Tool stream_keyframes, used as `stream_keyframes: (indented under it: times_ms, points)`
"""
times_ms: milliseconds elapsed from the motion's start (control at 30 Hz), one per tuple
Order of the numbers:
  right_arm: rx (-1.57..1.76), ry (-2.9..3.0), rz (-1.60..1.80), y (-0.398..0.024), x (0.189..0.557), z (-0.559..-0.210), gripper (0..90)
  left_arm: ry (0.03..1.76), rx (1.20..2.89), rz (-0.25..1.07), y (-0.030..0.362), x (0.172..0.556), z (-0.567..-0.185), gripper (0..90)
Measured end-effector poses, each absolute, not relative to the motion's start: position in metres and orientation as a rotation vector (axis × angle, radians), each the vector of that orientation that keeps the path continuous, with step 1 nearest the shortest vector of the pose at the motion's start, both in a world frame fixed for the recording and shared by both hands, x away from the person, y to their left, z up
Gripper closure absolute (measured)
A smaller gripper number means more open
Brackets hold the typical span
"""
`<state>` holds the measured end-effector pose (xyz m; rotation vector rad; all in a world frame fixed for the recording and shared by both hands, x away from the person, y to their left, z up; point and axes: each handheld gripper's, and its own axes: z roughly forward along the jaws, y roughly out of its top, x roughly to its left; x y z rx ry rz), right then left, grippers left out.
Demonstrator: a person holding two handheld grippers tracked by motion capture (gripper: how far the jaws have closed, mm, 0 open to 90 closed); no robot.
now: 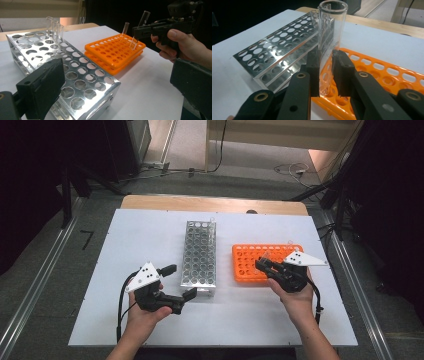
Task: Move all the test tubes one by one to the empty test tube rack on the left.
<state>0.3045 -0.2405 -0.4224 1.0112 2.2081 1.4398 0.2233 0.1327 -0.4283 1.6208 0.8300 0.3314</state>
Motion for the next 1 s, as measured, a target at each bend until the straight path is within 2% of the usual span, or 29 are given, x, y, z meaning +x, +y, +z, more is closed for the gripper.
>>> stream_keyframes:
  times_ms: [1000]
  points:
    - [0.810, 2.363, 1.541, -0.185, 0.270, -0.416, 73.9, 0.776, 1.611, 0.326, 0.119, 0.218, -0.418, 0.1]
